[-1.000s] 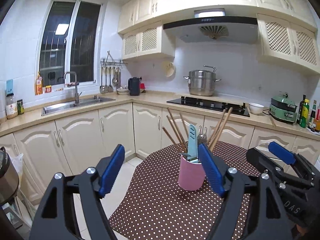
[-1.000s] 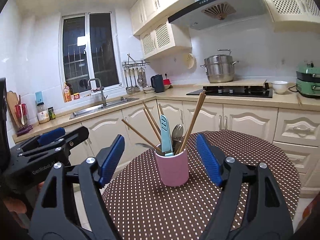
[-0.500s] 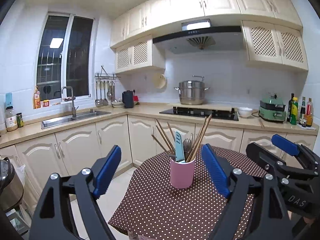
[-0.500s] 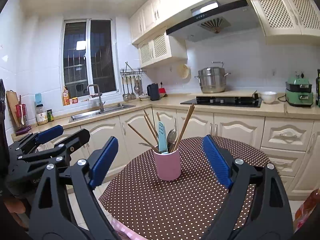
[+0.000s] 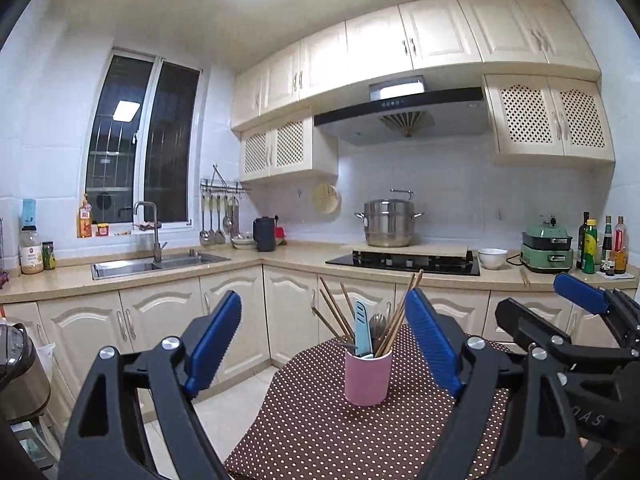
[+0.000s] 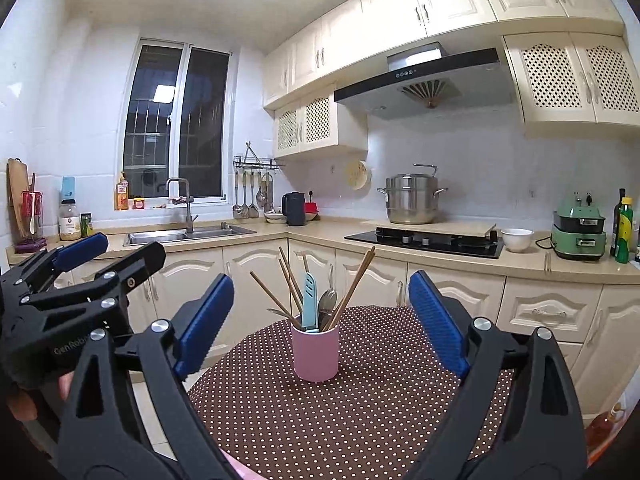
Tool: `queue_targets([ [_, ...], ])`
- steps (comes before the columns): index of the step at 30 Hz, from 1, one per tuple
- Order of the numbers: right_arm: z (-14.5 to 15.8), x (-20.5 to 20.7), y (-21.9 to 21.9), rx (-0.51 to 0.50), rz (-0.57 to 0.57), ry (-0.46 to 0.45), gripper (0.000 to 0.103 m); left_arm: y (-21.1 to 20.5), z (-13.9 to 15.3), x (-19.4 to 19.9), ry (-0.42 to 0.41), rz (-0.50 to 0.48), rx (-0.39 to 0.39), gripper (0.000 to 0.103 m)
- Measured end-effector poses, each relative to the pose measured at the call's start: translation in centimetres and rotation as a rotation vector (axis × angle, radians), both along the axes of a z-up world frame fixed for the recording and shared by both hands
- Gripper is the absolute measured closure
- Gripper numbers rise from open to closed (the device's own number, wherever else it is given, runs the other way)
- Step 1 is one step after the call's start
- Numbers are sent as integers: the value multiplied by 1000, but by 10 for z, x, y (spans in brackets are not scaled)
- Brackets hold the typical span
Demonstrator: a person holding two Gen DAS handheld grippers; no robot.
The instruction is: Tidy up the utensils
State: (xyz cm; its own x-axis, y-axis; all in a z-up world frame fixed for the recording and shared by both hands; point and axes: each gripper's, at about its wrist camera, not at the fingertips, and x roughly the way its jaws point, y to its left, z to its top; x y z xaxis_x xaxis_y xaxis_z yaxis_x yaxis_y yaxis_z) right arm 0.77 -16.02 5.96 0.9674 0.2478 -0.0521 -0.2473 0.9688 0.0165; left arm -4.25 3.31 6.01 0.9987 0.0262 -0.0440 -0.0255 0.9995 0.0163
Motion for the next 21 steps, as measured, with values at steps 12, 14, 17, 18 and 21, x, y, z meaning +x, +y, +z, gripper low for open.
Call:
queue_targets([
  [12,-3,4,-3,-2,0,4,14,-5,-1,4,-3,12,19,20],
  [14,-3,4,-3,-1,-1,6,14,-6,-1,4,-5,11,20,20],
  [17,-2,3,-2,1,-2,7,14,-7,-2,5,-9,7,20,20],
  [18,-2,3,-2,2,-2,7,14,-7,-2,6,-8,7,19,20],
  [21,-3,3,-2,4,-3,8,14,-7,-3,6,-10,8,20,20],
])
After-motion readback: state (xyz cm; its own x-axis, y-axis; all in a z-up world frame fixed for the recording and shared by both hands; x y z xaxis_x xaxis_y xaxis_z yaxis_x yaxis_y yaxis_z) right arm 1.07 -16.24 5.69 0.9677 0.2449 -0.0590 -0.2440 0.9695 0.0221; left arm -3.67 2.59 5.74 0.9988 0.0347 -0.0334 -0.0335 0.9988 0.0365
